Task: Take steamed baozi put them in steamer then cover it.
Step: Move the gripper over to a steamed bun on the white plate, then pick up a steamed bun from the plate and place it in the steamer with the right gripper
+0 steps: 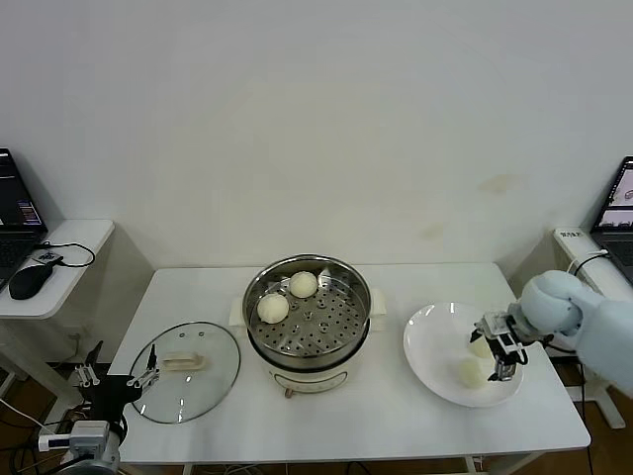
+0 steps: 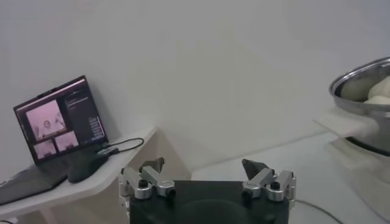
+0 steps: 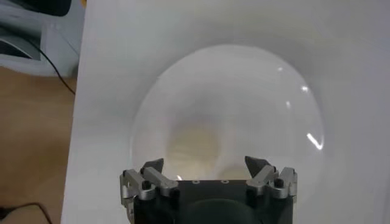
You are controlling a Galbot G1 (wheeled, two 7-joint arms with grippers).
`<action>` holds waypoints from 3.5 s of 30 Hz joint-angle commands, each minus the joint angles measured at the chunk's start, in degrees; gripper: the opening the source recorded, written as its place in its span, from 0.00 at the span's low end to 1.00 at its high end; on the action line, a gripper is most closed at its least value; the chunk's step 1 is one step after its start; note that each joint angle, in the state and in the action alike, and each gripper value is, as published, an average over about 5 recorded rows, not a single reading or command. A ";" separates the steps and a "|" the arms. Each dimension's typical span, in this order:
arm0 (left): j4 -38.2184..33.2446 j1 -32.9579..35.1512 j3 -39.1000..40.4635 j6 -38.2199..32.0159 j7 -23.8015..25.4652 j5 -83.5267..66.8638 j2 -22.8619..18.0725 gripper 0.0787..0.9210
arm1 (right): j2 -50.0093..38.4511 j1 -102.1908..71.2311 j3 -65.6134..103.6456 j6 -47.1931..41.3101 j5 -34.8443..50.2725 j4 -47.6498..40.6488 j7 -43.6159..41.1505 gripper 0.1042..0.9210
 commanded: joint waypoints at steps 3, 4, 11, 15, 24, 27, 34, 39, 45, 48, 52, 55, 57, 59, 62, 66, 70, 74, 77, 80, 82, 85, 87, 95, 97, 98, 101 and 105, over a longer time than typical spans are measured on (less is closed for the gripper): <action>0.23 -0.06 -0.06 0.04 0.01 -0.08 -0.05 0.88 | 3.55 -5.89 3.94 -0.12 -3.29 -4.54 1.62 0.88; 0.26 -0.10 -0.04 0.04 0.01 -0.09 -0.07 0.88 | 3.86 -5.90 3.95 -0.13 -3.40 -4.95 1.70 0.88; 0.62 -0.43 0.04 0.07 0.02 -0.07 -0.07 0.88 | 5.38 -6.22 3.84 -0.25 -3.80 -6.39 2.09 0.84; 0.57 -0.53 0.01 0.11 0.05 -0.09 -0.01 0.88 | 6.23 -6.29 3.78 -0.63 -3.82 -6.72 2.23 0.80; 0.05 -0.66 -0.04 0.25 0.06 -0.12 -0.13 0.88 | 5.41 -4.89 3.53 -1.12 -3.15 -5.72 1.37 0.65; 0.06 -0.53 -0.12 0.18 0.01 -0.17 -0.21 0.88 | 4.24 -3.94 3.38 -1.10 -2.44 -4.95 0.68 0.61; -0.08 -0.55 -0.11 0.12 -0.01 -0.18 -0.34 0.88 | 2.24 2.20 1.04 -1.31 0.39 -2.12 -0.49 0.53; -0.34 -0.81 -0.16 0.21 0.03 -0.34 0.00 0.88 | 2.21 15.26 -4.58 -1.62 6.44 -1.05 -1.28 0.53; -0.93 -0.79 -0.31 0.29 0.06 -0.66 0.39 0.88 | 6.71 33.73 -13.85 -1.20 13.59 -2.20 -2.03 0.54; -1.07 -0.78 -0.28 0.30 0.06 -0.72 0.41 0.88 | 11.04 41.75 -19.31 -1.39 17.12 -2.06 -1.84 0.54; -1.30 -0.86 -0.26 0.36 0.06 -0.72 0.39 0.88 | 18.32 47.16 -23.44 -1.94 20.85 -1.86 -0.86 0.54; -1.52 -0.87 -0.45 0.42 0.05 -0.71 0.32 0.88 | 23.72 48.26 -24.81 -2.13 22.66 -2.05 0.27 0.54; -1.70 -0.82 -0.73 0.45 0.05 -0.73 0.24 0.88 | 27.68 48.39 -25.70 -1.90 23.98 -2.37 1.36 0.54; -1.85 -0.76 -1.13 0.45 0.04 -0.77 0.17 0.88 | 31.76 47.99 -26.71 -1.21 25.42 -2.86 2.66 0.54; -2.08 -0.62 -1.89 0.43 -0.01 -0.99 -0.03 0.88 | 36.95 46.58 -28.20 0.54 26.71 -3.83 4.22 0.54; -2.67 -0.30 -3.00 0.42 -0.05 -1.46 -0.35 0.88 | 41.59 44.27 -30.31 5.09 24.61 -4.92 4.72 0.54; -3.17 -0.10 -4.06 0.38 -0.07 -1.87 -0.67 0.88 | 42.93 42.51 -32.91 10.36 18.55 -4.53 4.45 0.55; -2.99 -0.02 -4.81 0.23 -0.15 -2.43 -1.07 0.88 | 43.23 41.04 -34.75 15.30 13.43 -3.73 4.63 0.55; -2.61 -0.09 -4.97 0.07 -0.21 -2.60 -1.41 0.88 | 43.46 40.03 -35.58 18.50 10.65 -3.78 5.18 0.55; -2.36 -0.26 -4.93 -0.05 -0.26 -2.65 -1.70 0.88 | 43.42 39.14 -36.00 20.80 8.79 -4.03 5.55 0.55; -2.27 -0.38 -4.90 -0.08 -0.26 -2.68 -1.85 0.88 | 43.22 38.77 -36.20 21.87 8.38 -3.94 5.80 0.55; -2.13 -0.44 -4.88 -0.16 -0.26 -2.67 -2.01 0.88 | 42.91 38.43 -36.41 22.93 8.11 -3.47 6.24 0.55; -1.94 -0.48 -4.83 -0.23 -0.30 -2.66 -2.15 0.88 | 42.75 38.19 -36.51 23.43 7.75 -3.25 6.39 0.55; -1.64 -0.54 -4.74 -0.50 -0.49 -2.62 -2.50 0.88 | 41.91 37.97 -36.73 24.14 7.47 -2.56 6.11 0.56; -1.60 -0.57 -4.69 -0.53 -0.50 -2.59 -2.59 0.88 | 41.53 38.08 -36.79 24.23 7.51 -2.45 6.02 0.57; -1.60 -0.59 -4.64 -0.53 -0.51 -2.57 -2.65 0.88 | 41.31 38.15 -36.78 24.28 7.54 -2.42 6.03 0.58; -1.67 -0.64 -4.45 -0.52 -0.51 -2.48 -2.76 0.88 | 40.57 38.55 -36.43 24.23 7.92 -2.29 6.28 0.64; -1.87 -0.74 -4.41 -0.44 -0.48 -2.42 -2.53 0.88 | 38.84 39.90 -35.13 23.69 9.39 -1.92 6.44 0.76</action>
